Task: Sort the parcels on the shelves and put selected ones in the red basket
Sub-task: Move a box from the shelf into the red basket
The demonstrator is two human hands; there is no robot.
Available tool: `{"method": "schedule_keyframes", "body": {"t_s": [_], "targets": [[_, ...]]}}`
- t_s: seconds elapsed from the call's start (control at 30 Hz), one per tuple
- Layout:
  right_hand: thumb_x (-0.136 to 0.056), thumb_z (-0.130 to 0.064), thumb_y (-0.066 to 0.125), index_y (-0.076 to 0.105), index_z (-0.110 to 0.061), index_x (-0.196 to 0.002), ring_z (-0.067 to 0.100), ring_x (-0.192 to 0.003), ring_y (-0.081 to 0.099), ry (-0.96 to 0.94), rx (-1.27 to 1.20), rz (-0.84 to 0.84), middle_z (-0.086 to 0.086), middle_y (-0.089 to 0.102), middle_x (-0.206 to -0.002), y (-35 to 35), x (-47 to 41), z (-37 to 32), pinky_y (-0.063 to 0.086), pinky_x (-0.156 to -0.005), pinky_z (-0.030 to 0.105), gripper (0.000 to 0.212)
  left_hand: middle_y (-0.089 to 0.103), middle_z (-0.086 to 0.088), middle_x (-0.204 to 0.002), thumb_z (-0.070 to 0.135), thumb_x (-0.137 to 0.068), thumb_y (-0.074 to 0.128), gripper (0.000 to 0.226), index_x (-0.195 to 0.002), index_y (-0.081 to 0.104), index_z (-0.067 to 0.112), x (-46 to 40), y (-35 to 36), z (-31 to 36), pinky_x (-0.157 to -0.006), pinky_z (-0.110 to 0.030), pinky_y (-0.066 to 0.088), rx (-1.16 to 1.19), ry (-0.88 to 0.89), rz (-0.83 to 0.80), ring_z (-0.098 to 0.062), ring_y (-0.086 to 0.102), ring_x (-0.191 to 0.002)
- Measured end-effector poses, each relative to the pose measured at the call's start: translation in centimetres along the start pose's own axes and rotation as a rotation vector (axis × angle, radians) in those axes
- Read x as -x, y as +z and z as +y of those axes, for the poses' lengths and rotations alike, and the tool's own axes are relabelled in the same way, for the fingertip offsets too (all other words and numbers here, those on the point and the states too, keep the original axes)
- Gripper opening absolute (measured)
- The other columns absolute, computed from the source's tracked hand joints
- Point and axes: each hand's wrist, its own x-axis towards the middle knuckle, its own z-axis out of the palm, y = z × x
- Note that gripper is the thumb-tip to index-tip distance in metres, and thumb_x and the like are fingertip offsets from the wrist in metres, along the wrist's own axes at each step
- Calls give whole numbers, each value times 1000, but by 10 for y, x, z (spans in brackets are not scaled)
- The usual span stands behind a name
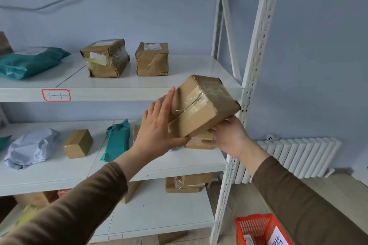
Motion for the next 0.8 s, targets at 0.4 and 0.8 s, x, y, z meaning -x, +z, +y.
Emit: {"method": "schedule_keyframes", "body": {"t_s": [0.4, 0.8], "targets": [[-102, -42, 51, 55, -48, -142, 20, -124, 65, -240, 409, -191, -6, 68, -135, 54, 37, -3, 50, -96, 39, 41, 25, 10, -168, 72, -80, 68, 95, -152, 6, 66, 39, 23, -27, -126, -52, 26, 602, -362, 278, -12, 28, -154], [-90, -32, 75, 49, -30, -139, 16, -140, 49, -601, 448, 3, -15, 29, -161, 43, 32, 11, 52, -107, 39, 55, -25, 27, -166, 52, -68, 87, 136, -165, -5, 29, 57, 31, -39, -105, -1, 26, 273, -218, -162, 17, 28, -142]]}}
